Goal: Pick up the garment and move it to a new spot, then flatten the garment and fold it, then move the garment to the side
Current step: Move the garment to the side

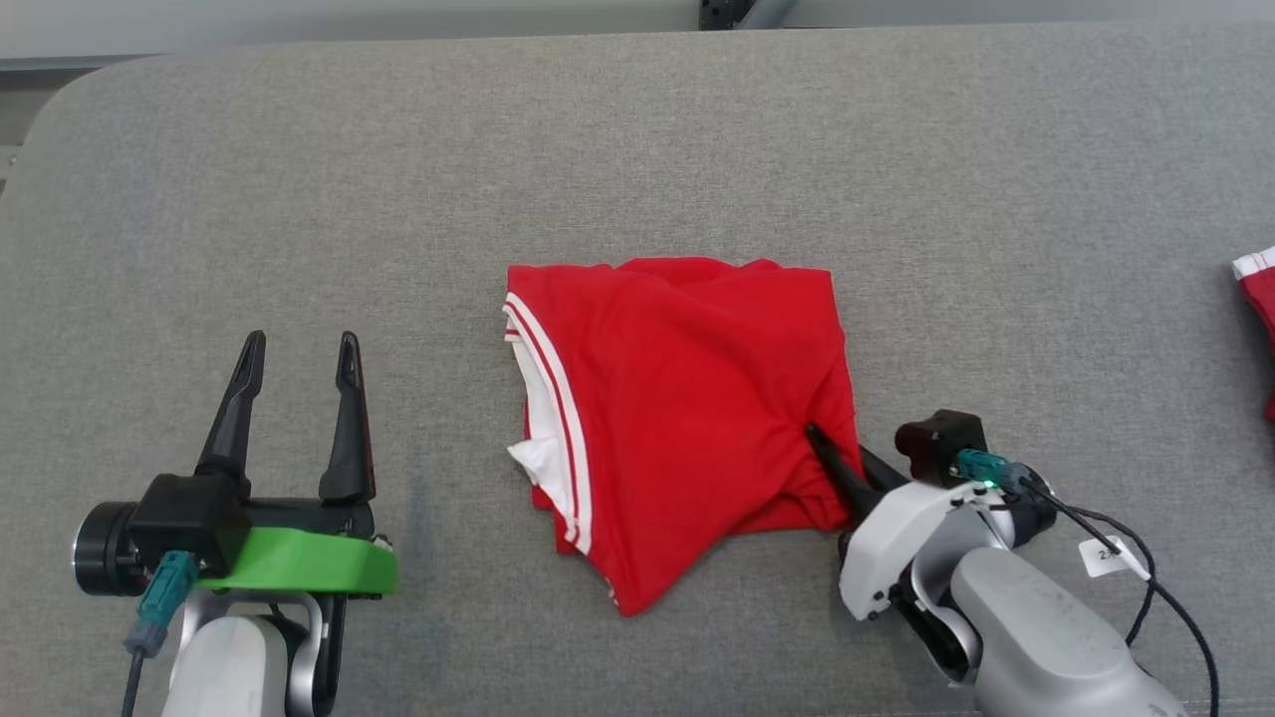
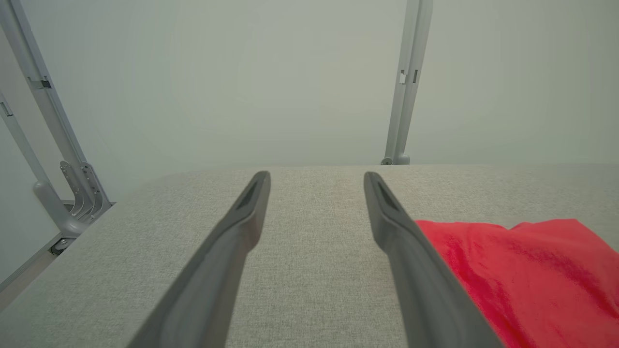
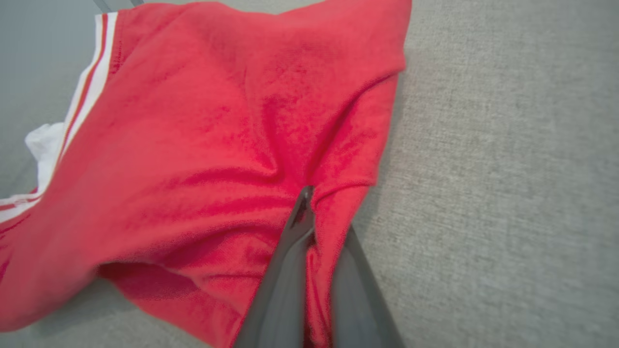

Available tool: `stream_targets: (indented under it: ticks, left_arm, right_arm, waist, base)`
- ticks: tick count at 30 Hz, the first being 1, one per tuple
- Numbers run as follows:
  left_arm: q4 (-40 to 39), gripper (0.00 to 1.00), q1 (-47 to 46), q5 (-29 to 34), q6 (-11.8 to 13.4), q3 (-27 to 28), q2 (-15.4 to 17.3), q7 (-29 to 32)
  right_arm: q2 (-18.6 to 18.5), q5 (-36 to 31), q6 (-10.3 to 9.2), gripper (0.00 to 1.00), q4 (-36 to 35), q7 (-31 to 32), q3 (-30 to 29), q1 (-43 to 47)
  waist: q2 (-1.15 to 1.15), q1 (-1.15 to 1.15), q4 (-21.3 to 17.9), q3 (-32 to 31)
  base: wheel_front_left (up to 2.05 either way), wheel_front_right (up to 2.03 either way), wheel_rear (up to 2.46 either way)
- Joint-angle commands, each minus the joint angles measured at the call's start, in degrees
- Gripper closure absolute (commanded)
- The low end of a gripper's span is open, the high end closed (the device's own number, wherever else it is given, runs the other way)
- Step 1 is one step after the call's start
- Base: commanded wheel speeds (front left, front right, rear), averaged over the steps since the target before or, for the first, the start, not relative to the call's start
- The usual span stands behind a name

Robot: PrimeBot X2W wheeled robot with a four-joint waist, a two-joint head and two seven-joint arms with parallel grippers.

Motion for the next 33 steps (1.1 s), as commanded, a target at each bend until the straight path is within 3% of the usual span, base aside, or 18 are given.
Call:
stream_targets:
  ticks: [1, 6, 14, 25, 33]
  left_arm:
    - [0.06, 0.00, -0.74, -0.42, -0.03, -0.01, 0.43, -0.28]
    - [-0.22, 0.00, -0.63, -0.62, 0.40, 0.43, 0.93, -0.40]
    - [-2.62, 0.00, -1.99, -0.82, 0.55, 0.48, 1.98, 0.33]
    - [-5.55, 0.00, -5.74, 0.18, -0.04, -0.49, 3.99, 1.61]
    - [-8.03, 0.00, -8.48, 1.44, -0.25, -1.34, 6.05, 4.23]
  right_arm:
    - [-1.62, -0.02, -0.25, 1.00, 0.30, -0.46, 0.09, 0.05]
    - [-6.60, -2.31, -0.24, 1.00, -2.55, -1.45, 0.85, 1.49]
    - [-14.51, -9.69, -0.20, 1.00, -9.84, -2.23, -3.91, 3.74]
    - [-18.57, -13.76, -0.20, 1.00, -20.11, -0.41, -8.81, 1.17]
    - [-24.95, -13.31, -0.21, 1.00, -22.96, 0.10, -13.18, -4.54]
  waist:
    - [0.00, 0.00, -0.46, 0.13]
    - [0.00, 0.00, -2.87, 0.65]
    - [0.00, 0.00, -9.62, 3.41]
    - [0.00, 0.00, -18.40, 9.81]
    - [0.00, 0.00, -22.79, 14.76]
  base:
    - [0.00, 0.00, 0.00]
    - [0.00, 0.00, 0.00]
    - [0.00, 0.00, 0.00]
    - [0.00, 0.00, 0.00]
    - [0.00, 0.00, 0.00]
